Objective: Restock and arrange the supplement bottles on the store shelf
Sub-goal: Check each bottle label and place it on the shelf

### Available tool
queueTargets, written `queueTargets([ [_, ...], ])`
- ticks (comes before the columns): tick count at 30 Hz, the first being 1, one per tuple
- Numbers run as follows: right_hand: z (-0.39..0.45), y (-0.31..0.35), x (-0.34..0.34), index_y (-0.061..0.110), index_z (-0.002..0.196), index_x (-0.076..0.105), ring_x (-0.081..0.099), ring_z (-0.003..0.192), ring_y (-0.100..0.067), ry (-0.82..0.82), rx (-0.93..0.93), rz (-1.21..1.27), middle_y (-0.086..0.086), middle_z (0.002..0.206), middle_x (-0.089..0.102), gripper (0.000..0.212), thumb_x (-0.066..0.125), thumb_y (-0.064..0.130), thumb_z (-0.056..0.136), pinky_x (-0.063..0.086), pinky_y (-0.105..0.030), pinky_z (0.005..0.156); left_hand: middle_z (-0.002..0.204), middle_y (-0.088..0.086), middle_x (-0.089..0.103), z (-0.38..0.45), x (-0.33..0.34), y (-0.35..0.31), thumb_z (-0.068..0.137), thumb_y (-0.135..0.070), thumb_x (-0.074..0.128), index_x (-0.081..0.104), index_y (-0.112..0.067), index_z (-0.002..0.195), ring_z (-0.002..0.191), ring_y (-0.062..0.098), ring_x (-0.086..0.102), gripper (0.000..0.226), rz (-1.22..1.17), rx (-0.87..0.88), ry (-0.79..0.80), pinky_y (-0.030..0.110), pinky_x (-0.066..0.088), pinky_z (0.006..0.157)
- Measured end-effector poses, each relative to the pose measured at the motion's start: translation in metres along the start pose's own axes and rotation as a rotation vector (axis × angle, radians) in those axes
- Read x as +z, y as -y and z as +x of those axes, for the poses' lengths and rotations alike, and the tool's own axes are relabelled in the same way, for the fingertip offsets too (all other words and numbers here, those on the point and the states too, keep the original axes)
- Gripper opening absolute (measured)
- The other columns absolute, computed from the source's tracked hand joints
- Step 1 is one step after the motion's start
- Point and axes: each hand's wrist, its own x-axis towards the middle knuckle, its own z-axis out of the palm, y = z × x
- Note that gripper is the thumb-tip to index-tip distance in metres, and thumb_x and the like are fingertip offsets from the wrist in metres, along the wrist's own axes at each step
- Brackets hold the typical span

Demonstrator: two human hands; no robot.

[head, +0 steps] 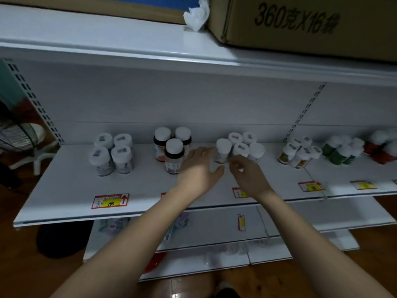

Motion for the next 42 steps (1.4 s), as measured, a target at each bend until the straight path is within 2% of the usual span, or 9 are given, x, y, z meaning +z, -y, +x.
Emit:
queueTargets([
  [3, -0.004, -0.024, -0.018, 0.013, 0.117, 0.064, 0.058, 0.093, -0.019, -0.049, 0.027, -0.033, -0.005, 0.108, 0.065, 0.021, 0.051, 0.017, 0.101, 0.042, -0.028, 0.080, 0.139, 0.006, 0.054, 0.011, 0.014, -0.007, 0.093, -0.049, 0.051, 0.050, -0.020, 0.141, 0.127, 0.029, 0.049, 0.056, -0.040, -0.145, 0.147, 0.036, 0.045, 0.099],
  [6, -0.001, -0.051, -0.033, 0.015, 0.114, 0.063, 0.058, 0.089, -0.021, -0.057, 0.027, -0.057, -0.005, 0.107, 0.064, 0.018, 0.051, 0.016, 0.100, 0.042, -0.029, 0.077, 0.141, 0.004, 0.050, 0.023, 0.029, -0.013, 0.096, -0.035, 0.060, 0.045, -0.021, 0.142, 0.127, 0.023, 0.047, 0.051, -0.163, -0.279, 0.184, 0.024, 0.036, 0.090],
  [16, 0.040, -0.162, -0.057, 0.004, 0.138, 0.050, 0.046, 0.128, -0.037, 0.083, -0.018, -0.388, -0.017, 0.141, 0.050, 0.045, 0.050, 0.027, 0.099, 0.043, -0.045, 0.100, 0.137, 0.009, 0.050, 0.069, 0.102, -0.013, 0.083, -0.007, 0.078, 0.042, -0.008, 0.140, 0.124, 0.026, 0.050, 0.067, -0.503, -0.567, -0.081, 0.028, 0.043, 0.090],
  [21, 0.040, -0.195, -0.051, 0.005, 0.140, 0.051, 0.042, 0.138, -0.037, 0.059, -0.124, -0.433, -0.018, 0.148, 0.047, 0.062, 0.033, 0.045, 0.096, 0.036, -0.049, 0.112, 0.119, 0.001, 0.058, 0.078, 0.126, -0.013, 0.086, -0.009, 0.075, 0.053, -0.013, 0.127, 0.111, 0.019, 0.057, 0.047, -0.502, -0.600, -0.214, 0.005, 0.045, 0.068],
  [28, 0.041, -0.203, -0.051, 0.010, 0.148, 0.043, 0.030, 0.147, -0.030, 0.061, -0.129, -0.382, -0.012, 0.157, 0.036, 0.063, 0.032, 0.046, 0.097, 0.023, -0.045, 0.120, 0.120, -0.001, 0.060, 0.071, 0.133, -0.022, 0.086, -0.011, 0.075, 0.053, -0.017, 0.127, 0.114, 0.022, 0.059, 0.046, -0.530, -0.645, -0.303, 0.027, 0.049, 0.088],
  [31, 0.042, -0.205, -0.051, 0.011, 0.147, 0.044, 0.028, 0.148, -0.029, 0.063, -0.125, -0.320, -0.011, 0.157, 0.036, 0.054, 0.043, 0.039, 0.102, 0.021, -0.044, 0.121, 0.120, 0.000, 0.060, 0.058, 0.124, -0.029, 0.090, -0.015, 0.071, 0.051, -0.019, 0.128, 0.113, 0.023, 0.061, 0.043, -0.547, -0.653, -0.369, 0.023, 0.050, 0.083],
  [35, 0.039, -0.196, -0.061, 0.010, 0.140, 0.050, 0.043, 0.138, -0.030, 0.019, -0.057, -0.009, -0.011, 0.146, 0.050, 0.042, 0.056, 0.021, 0.100, 0.033, -0.042, 0.115, 0.125, 0.002, 0.063, 0.038, 0.098, -0.044, 0.088, -0.032, 0.073, 0.053, -0.021, 0.130, 0.111, 0.020, 0.064, 0.048, -0.642, -0.638, -0.414, 0.041, 0.059, 0.088],
  [39, 0.019, -0.155, -0.079, 0.022, 0.116, 0.061, 0.064, 0.108, -0.019, 0.012, -0.003, 0.384, 0.001, 0.114, 0.067, 0.020, 0.054, 0.011, 0.100, 0.049, -0.021, 0.088, 0.118, 0.004, 0.062, 0.029, 0.071, -0.075, 0.089, -0.027, 0.074, 0.054, -0.019, 0.130, 0.099, 0.016, 0.069, 0.047, -0.728, -0.631, -0.274, 0.039, 0.063, 0.074],
  [42, -0.003, -0.111, -0.085, 0.025, 0.108, 0.063, 0.070, 0.094, -0.014, 0.138, 0.048, 0.653, 0.001, 0.105, 0.072, 0.018, 0.054, 0.011, 0.100, 0.056, -0.025, 0.082, 0.110, 0.004, 0.064, 0.031, 0.059, -0.105, 0.088, -0.026, 0.074, 0.057, -0.016, 0.125, 0.082, 0.009, 0.072, 0.042, -0.755, -0.624, -0.203, 0.033, 0.061, 0.061],
])
